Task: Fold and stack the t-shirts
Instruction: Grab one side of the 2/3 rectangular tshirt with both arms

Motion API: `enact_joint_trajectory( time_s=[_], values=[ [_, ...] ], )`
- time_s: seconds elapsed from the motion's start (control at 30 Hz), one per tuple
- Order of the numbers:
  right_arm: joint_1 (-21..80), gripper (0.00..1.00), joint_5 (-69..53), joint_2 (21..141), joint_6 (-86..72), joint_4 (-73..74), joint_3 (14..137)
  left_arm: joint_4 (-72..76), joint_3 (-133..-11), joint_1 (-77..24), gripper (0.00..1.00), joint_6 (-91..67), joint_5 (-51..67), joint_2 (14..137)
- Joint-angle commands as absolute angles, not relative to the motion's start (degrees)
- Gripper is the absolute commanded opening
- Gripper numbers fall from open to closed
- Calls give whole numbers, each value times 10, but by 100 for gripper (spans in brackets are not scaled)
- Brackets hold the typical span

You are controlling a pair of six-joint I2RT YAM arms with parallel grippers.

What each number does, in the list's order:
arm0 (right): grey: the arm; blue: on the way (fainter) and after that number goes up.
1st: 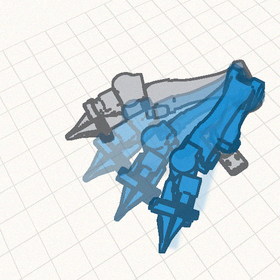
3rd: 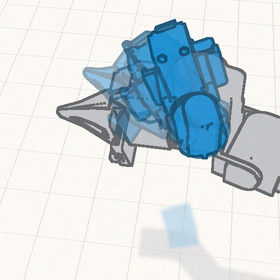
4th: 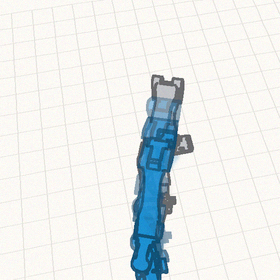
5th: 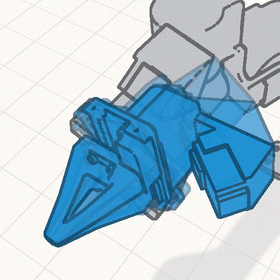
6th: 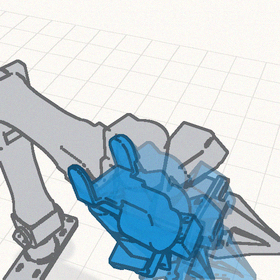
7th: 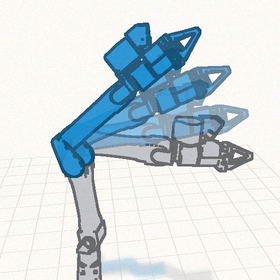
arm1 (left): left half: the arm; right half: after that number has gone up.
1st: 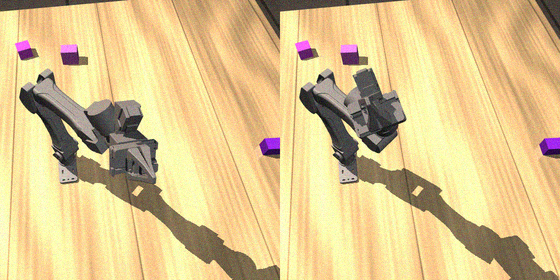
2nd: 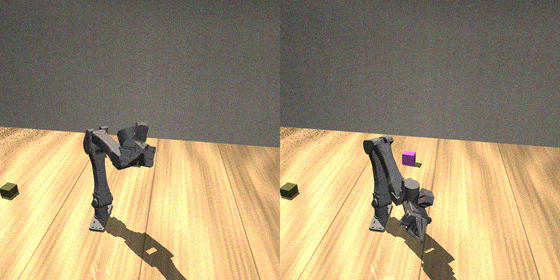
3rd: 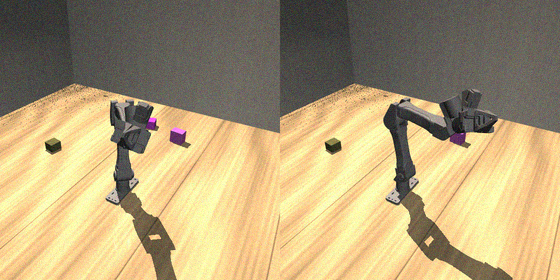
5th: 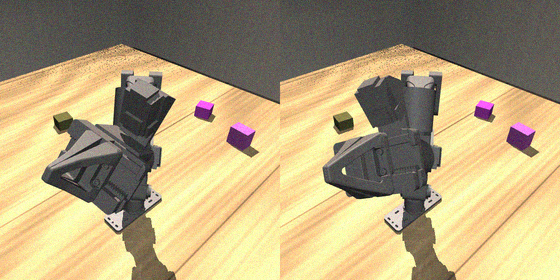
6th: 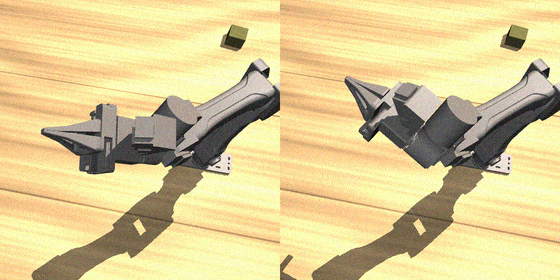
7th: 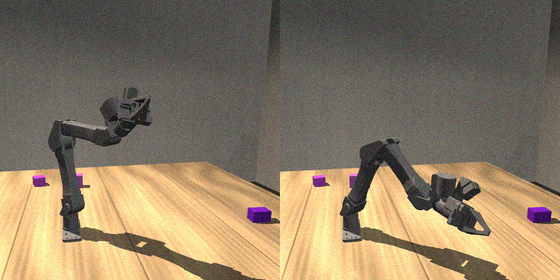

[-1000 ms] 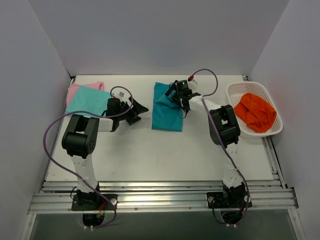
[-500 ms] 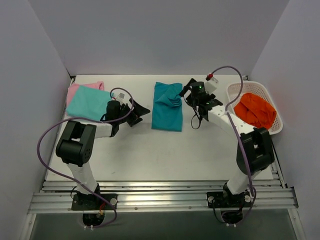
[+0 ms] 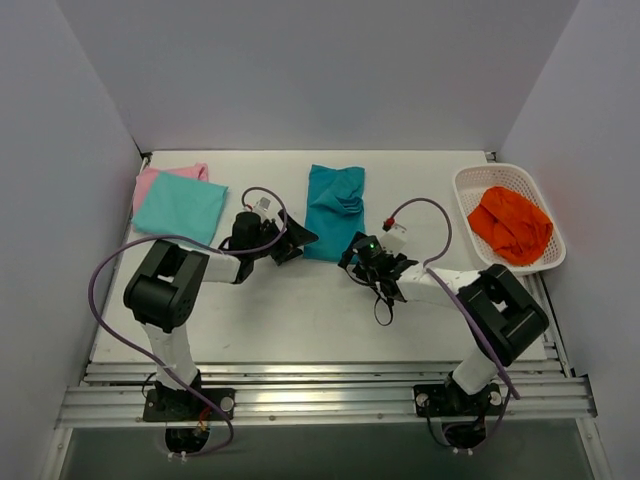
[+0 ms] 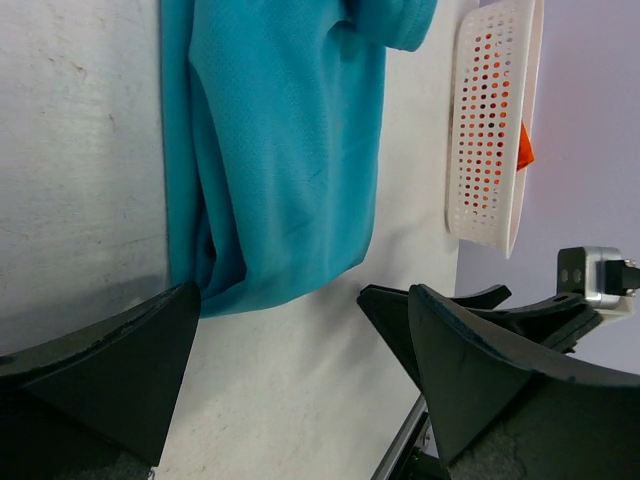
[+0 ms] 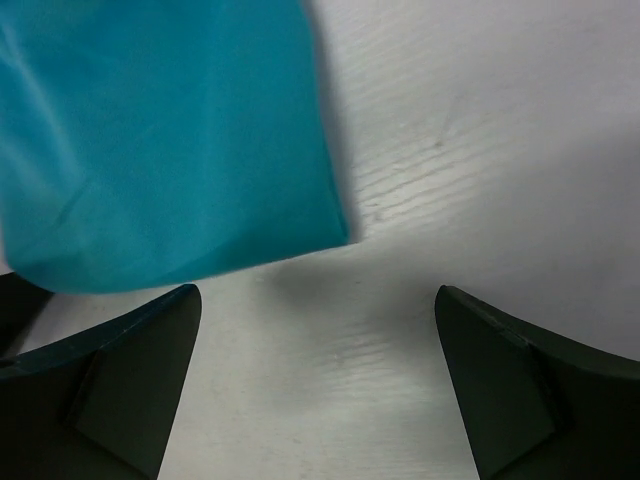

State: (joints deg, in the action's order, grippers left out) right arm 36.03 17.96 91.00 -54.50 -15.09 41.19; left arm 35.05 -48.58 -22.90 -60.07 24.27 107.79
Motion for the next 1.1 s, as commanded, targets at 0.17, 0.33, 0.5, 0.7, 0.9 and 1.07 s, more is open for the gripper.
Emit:
enact_joint_trajectory(
  time_s=[0.17, 0.33, 0.5, 0.7, 0.9, 1.07],
  values=[
    [378, 98, 174, 1009, -555, -212, 475, 374, -497, -229, 94, -594, 236, 1093],
    [375, 94, 178, 1039, -543, -212, 500, 378, -512, -227, 94, -595, 240, 1117],
    [371, 61, 182, 1051, -534, -209, 512, 381, -524, -224, 93, -597, 244, 1137],
    [371, 9, 175, 1055, -529, -215, 510, 388, -530, -221, 93, -599, 248, 1154],
    [372, 0, 170, 1046, -529, -220, 499, 400, -529, -221, 91, -606, 255, 1160],
    [385, 0, 179, 992, -529, -200, 491, 392, -517, -224, 65, -603, 255, 1125]
  ],
)
